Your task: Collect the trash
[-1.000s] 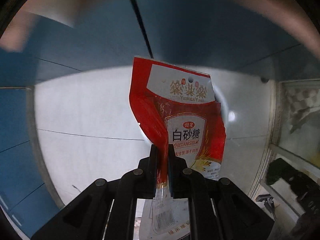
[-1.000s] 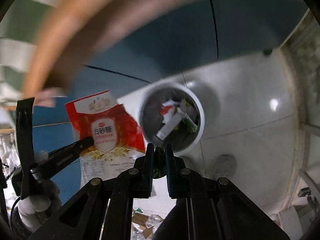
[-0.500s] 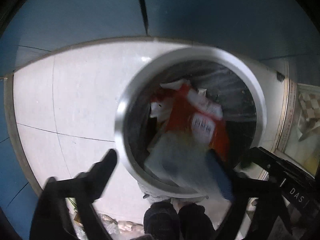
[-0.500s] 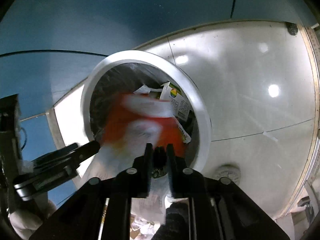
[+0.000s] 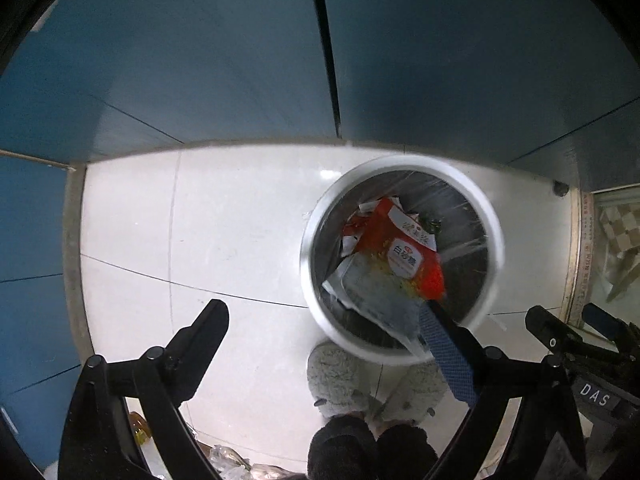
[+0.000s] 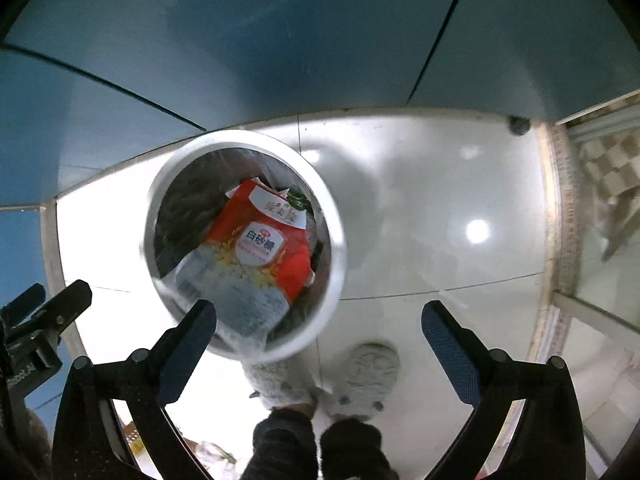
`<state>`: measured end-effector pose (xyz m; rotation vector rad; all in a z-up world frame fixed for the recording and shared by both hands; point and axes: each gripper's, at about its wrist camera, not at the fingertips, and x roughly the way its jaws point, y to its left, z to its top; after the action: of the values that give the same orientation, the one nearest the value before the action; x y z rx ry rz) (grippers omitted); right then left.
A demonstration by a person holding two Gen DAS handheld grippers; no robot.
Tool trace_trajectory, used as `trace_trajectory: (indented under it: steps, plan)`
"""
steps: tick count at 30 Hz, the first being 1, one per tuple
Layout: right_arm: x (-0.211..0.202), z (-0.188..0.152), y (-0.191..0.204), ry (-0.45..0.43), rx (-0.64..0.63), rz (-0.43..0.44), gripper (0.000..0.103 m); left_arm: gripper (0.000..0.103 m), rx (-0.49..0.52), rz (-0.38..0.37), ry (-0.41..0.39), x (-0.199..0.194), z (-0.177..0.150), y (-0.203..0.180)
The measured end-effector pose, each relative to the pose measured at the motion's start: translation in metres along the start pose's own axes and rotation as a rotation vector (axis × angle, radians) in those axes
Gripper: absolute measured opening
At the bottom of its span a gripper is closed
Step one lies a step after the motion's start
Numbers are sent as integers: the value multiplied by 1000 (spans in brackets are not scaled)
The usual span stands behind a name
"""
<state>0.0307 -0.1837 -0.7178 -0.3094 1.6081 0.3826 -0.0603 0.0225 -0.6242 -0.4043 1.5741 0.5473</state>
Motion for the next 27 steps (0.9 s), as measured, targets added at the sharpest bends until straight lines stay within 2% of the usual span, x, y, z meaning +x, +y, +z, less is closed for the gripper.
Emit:
trace_trajectory:
  steps: [4, 10, 17, 23, 27]
  plan:
    - [-58, -21, 1, -47, -32, -22, 103, 97, -9, -18, -35, -49, -15, 4]
    - [-166, -59, 8, -122, -62, -47, 103, 97, -6, -30, -81, -129, -46, 8]
    - [-298, -101, 12, -190, -64, 0, 103, 97, 7, -47, -144, -236, -83, 13]
    - [-420, -141, 17, -227, -87, 75, 103, 97, -20, -152, -185, -332, -109, 27]
    - [-498, -165, 22, -257, -104, 132, 103, 97, 10, -221, -246, -403, -119, 36]
